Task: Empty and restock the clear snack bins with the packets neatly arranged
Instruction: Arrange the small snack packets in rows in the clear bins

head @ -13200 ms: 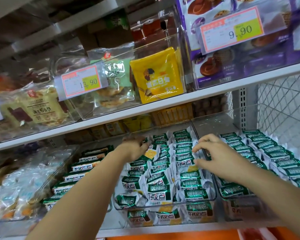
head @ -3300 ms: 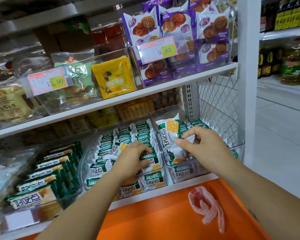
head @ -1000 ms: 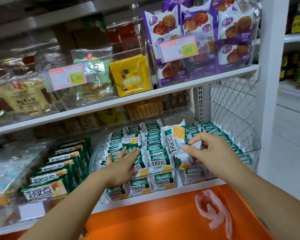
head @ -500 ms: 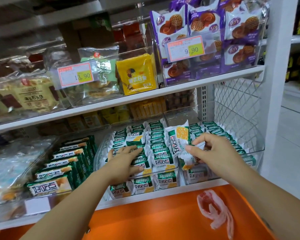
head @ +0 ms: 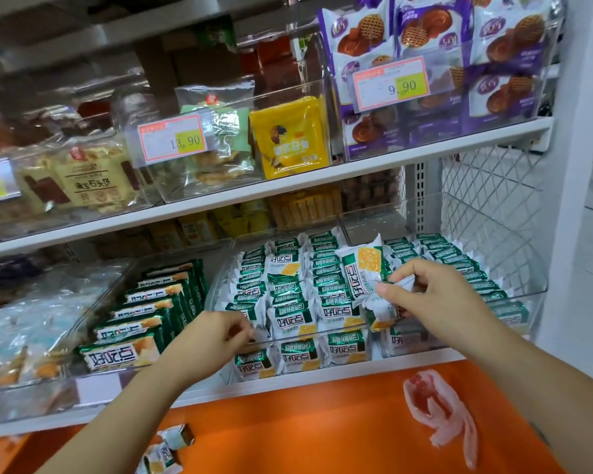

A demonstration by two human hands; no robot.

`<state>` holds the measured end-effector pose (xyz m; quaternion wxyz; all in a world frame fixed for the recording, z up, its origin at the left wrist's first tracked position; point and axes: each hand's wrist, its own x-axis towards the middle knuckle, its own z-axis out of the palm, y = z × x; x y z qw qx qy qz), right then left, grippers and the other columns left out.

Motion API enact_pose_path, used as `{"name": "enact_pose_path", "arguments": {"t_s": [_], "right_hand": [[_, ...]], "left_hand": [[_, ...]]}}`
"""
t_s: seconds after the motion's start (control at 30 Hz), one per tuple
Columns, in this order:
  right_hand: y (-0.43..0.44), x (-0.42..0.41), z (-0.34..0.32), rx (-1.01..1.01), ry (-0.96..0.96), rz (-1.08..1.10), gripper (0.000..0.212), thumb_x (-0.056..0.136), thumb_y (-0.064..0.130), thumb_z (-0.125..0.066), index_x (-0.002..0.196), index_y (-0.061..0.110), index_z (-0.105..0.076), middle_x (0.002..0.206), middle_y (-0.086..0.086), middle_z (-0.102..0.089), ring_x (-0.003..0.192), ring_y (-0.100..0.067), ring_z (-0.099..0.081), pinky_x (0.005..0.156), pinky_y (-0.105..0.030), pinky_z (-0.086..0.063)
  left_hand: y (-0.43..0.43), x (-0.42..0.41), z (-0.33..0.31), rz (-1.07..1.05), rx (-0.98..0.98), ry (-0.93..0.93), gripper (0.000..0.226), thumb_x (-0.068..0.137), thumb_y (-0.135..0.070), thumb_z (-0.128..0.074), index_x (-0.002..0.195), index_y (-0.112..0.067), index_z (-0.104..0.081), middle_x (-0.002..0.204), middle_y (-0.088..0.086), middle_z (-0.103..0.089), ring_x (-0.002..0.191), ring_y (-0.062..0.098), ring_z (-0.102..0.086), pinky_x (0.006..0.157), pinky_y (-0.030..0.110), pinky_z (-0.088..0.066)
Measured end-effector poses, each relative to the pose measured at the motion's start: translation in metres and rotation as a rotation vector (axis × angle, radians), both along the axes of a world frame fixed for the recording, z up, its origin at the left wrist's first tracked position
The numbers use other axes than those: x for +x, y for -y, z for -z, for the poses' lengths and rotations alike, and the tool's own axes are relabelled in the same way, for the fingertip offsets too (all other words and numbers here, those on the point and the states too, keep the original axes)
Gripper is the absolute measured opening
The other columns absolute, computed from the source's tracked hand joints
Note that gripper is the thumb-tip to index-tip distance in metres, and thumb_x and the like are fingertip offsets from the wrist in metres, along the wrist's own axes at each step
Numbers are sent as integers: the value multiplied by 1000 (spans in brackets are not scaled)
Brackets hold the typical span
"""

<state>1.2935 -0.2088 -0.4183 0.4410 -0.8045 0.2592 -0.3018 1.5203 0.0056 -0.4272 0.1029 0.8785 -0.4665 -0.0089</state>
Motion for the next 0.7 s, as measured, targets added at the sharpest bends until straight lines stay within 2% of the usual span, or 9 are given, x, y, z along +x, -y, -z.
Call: {"name": "enact_pose_path", "arguments": {"t_s": [0.07, 0.13, 0.2, 0.3, 0.43, 0.6, 0.7], "right_hand": [[-3, 2, 0, -2, -8, -9, 17, 81, 38, -71, 84, 23, -62, 59, -1, -45, 54, -14, -43, 53, -27, -33], [-6, 5, 1, -8, -22, -12, 17, 81, 38, -71, 84, 24, -62, 58, 0, -44, 52, -12, -41, 52, -26, -31], [-9, 8, 3, -27, -39, -15, 17, 81, 39, -70, 84, 24, -61, 59, -1, -45, 52, -12, -42, 51, -26, -31], [-16, 14, 6, -27, -41, -40, 16, 81, 38, -71, 82, 25, -61, 60, -3, -47, 49, -10, -43, 50, -22, -32], [-30, 28, 9, -22, -65, -99, 16, 80, 39, -71, 82, 27, -61, 62, -4, -49, 47, -7, -41, 50, -24, -33], [-46, 40, 14, 1, -91, -152, 17, 81, 40, -70, 83, 26, -61, 63, -4, -46, 48, -7, -38, 47, -18, -29], [-50, 43, 18, 38, -87, -174, 18, 80, 41, -70, 82, 25, -62, 61, -2, -43, 42, -2, -34, 45, -16, -29]], "left_hand": [[-4, 3, 4, -17, -28, 9, 14, 97, -26, -53, 97, -30, -66, 85, -12, -69, 75, 4, -64, 73, 28, -54], [-7, 4, 8, 0, -41, 31, 24, 98, -25, -49, 116, -25, -66, 104, -10, -70, 88, 3, -64, 82, 21, -51], [-10, 4, 11, 32, -40, 29, 30, 100, -24, -47, 126, -24, -62, 118, -9, -67, 102, 5, -62, 86, 16, -46], [-12, 4, 15, 65, -46, 19, 32, 100, -23, -46, 129, -23, -60, 124, -9, -63, 109, 6, -60, 88, 15, -43], [-10, 5, 18, 68, -6, 37, 27, 100, -21, -43, 119, -21, -62, 116, -5, -62, 100, 11, -58, 83, 21, -44], [-11, 1, 25, 107, 57, 41, 32, 100, -29, -44, 130, -27, -55, 126, -6, -55, 112, 13, -55, 96, 31, -45], [-12, -4, 18, 82, 56, 12, 32, 100, -32, -45, 129, -27, -56, 126, -6, -58, 111, 12, -56, 96, 34, -47]]}}
